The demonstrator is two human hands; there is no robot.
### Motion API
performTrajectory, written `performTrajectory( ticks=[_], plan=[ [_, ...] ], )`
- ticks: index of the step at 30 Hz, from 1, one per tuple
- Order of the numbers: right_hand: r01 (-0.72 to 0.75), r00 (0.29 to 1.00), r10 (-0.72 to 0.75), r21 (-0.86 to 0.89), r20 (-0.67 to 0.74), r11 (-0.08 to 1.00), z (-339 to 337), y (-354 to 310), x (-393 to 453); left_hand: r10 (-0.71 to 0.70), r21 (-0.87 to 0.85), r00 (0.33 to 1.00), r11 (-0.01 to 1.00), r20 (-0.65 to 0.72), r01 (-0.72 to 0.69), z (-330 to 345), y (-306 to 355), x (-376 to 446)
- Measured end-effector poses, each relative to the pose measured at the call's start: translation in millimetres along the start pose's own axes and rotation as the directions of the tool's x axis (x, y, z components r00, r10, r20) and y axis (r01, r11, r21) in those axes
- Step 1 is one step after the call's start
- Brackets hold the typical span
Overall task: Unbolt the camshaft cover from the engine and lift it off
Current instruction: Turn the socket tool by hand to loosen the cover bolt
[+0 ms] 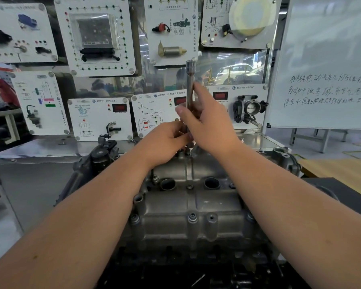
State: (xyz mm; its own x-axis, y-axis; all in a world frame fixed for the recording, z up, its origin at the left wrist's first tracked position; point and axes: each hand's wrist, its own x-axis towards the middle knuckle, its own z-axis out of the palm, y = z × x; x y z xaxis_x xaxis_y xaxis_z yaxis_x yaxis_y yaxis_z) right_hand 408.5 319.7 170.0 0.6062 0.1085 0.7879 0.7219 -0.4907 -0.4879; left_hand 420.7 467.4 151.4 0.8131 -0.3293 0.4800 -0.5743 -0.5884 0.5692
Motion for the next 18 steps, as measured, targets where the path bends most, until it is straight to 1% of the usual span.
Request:
performTrajectory(
  ticks=[3, 5, 10, 14, 16, 18],
  plan=[
    [0.03, 0.998, -0.032, -0.033, -0.051, 0.999, -0.6, 1.4, 0.5, -0.012, 0.0, 1.0, 1.0, -0.015, 0.012, 0.2, 0.2, 0.5],
    [0.023, 0.999, -0.024, -0.037, -0.027, 0.999, -0.7, 1.1, 0.7, -0.012, -0.013, 1.0, 1.0, -0.009, 0.012, 0.7, -0.5, 0.5],
    [-0.047, 0.999, 0.046, 0.025, 0.024, 0.999, 0.6, -1.0, -0.4, -0.009, -0.012, 1.0, 1.0, 0.009, 0.009, 1.3, -1.1, -0.2],
    [-0.014, 1.0, 0.014, -0.009, -0.001, 1.0, -0.2, -0.1, 0.2, -0.002, 0.001, 1.0, 1.0, 0.0, 0.002, 0.0, 0.7, -0.4],
    [0.019, 0.999, -0.02, -0.039, -0.028, 0.999, -0.4, 0.2, 0.3, -0.018, -0.016, 1.0, 1.0, -0.011, 0.017, 0.3, 0.7, -0.2],
    [0.032, 0.999, -0.033, -0.057, -0.02, 0.998, -0.3, 0.1, 0.2, -0.031, -0.039, 0.999, 0.999, -0.018, 0.031, 1.0, -0.1, -0.1]
  ],
)
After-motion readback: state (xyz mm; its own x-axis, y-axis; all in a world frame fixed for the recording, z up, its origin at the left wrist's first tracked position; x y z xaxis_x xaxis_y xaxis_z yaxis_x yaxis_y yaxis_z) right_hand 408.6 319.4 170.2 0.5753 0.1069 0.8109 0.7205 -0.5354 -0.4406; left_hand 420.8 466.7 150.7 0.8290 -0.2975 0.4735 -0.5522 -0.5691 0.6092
